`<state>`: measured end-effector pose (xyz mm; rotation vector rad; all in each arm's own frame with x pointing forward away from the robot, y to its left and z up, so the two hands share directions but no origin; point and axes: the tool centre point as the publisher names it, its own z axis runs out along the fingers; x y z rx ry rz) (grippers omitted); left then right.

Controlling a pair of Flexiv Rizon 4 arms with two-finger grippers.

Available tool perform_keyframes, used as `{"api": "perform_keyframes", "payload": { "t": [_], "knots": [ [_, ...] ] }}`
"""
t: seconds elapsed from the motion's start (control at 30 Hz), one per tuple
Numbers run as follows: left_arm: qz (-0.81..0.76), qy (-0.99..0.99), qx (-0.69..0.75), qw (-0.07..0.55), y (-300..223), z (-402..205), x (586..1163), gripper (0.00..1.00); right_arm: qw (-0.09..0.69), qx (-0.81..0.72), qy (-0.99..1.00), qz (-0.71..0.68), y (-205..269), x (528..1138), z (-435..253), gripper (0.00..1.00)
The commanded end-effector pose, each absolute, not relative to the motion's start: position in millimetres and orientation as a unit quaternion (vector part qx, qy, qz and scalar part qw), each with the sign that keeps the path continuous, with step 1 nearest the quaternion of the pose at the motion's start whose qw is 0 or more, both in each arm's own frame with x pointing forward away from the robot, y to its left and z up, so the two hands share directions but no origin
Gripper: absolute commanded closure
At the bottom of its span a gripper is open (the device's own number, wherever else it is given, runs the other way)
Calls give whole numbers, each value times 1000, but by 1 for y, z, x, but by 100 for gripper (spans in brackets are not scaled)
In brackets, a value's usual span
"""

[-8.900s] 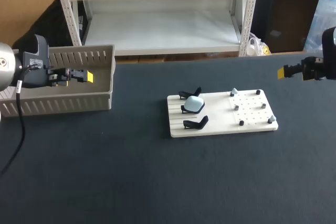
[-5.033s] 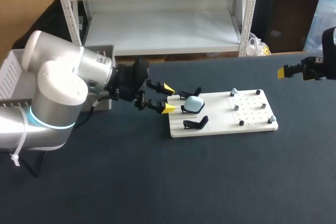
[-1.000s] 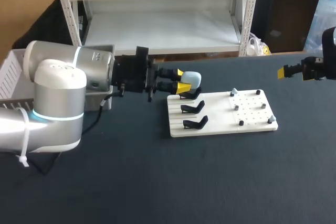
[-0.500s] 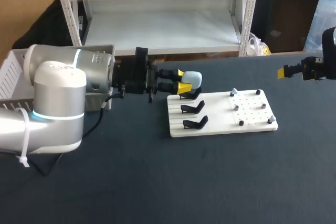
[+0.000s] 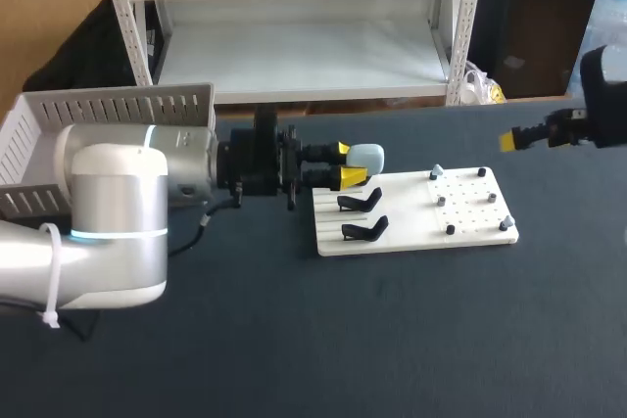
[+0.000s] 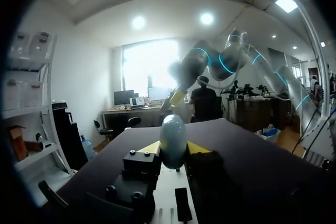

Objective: Pick up each earbud case from the left stands, insert the matching earbuds, close the lid, and place the case in the box.

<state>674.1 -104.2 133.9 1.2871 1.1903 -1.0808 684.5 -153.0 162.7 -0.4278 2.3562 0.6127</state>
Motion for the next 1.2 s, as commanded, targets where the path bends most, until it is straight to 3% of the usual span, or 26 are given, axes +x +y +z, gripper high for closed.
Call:
{"api": "perform_keyframes", "payload": {
  "t": [0.03,0.5,1.2],
  "knots": [
    [-449,492,533,522,-106,132,674,100,323,-175,902,229,-142,662,180,0],
    [-484,479,533,502,-106,125,677,100,287,-262,898,207,-89,617,193,0],
    [-488,485,529,497,-105,120,676,100,259,-296,889,232,-23,598,181,0]
  ]
}}
